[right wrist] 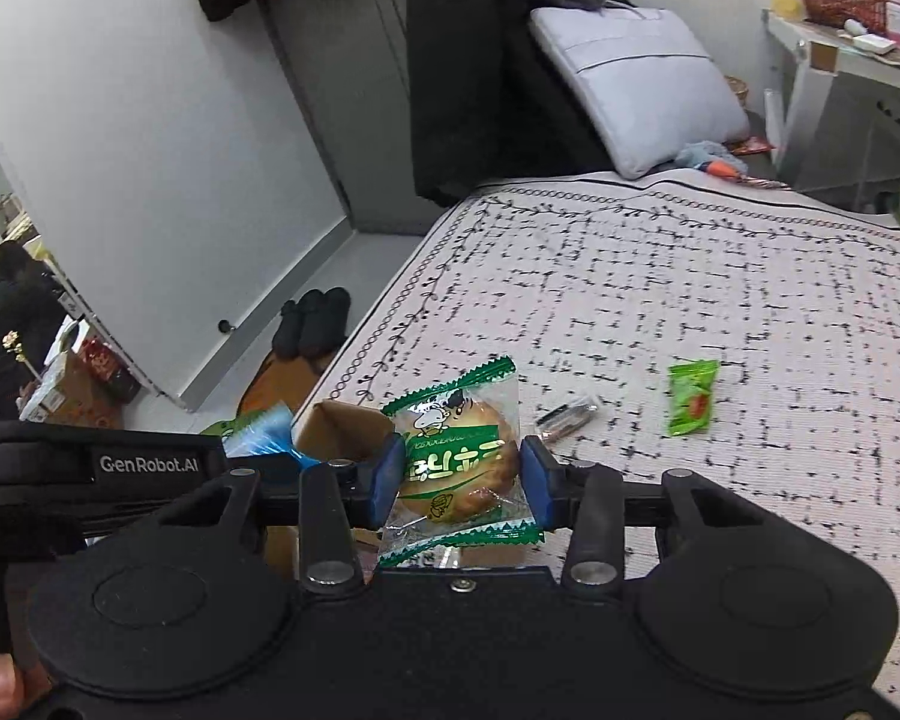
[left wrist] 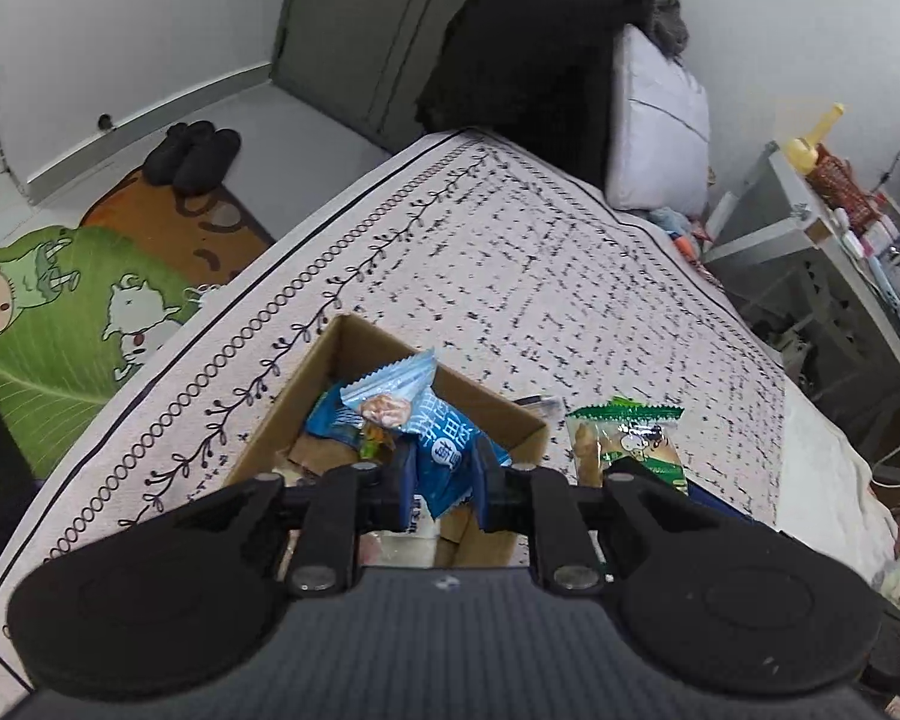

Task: Organize snacks
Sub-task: 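Carry the blue candy over the box with the left tool while the right tool carries the bun pack, then open both tools over the box to drop the blue candy and bun pack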

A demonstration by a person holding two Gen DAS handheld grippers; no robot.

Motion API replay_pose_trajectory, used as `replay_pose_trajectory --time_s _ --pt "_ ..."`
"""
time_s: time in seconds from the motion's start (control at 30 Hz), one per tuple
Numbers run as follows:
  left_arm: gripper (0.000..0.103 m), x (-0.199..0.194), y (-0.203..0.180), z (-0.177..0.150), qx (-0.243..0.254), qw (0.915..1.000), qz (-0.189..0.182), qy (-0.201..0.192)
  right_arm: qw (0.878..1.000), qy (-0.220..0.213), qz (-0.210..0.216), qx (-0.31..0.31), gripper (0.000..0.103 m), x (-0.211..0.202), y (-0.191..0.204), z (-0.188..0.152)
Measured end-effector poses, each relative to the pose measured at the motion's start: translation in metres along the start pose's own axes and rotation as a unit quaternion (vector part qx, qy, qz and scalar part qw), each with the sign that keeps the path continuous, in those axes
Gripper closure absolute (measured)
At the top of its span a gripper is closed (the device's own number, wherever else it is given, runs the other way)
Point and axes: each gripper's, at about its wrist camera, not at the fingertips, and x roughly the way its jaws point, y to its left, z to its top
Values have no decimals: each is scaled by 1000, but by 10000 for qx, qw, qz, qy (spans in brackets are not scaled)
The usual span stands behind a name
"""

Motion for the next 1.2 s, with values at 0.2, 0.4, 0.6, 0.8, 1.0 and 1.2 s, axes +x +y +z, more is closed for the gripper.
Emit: replay_pose_trajectory --time_s 0.2,0.4,0.6,0.8,1.0,1.2 --pt "80 -1 7 3 -143 9996 256 9 9998 60 103 -130 62 6 8 1" --pt "71 -5 10 -1 -151 9993 344 65 9995 143 221 -187 59 9 14 -2" --pt "53 -10 13 -2 -272 9985 473 41 9998 73 120 -162 42 4 8 -5" --pt "28 -11 10 -10 -280 9978 587 80 9999 40 10 -105 35 -3 -10 -8" --pt "16 -12 2 -18 -179 9981 583 10 9998 25 5 -198 20 -10 -29 -10" --pt "0 -12 -10 -21 -149 9985 506 -154 9996 -59 193 -178 7 -14 -52 -7"
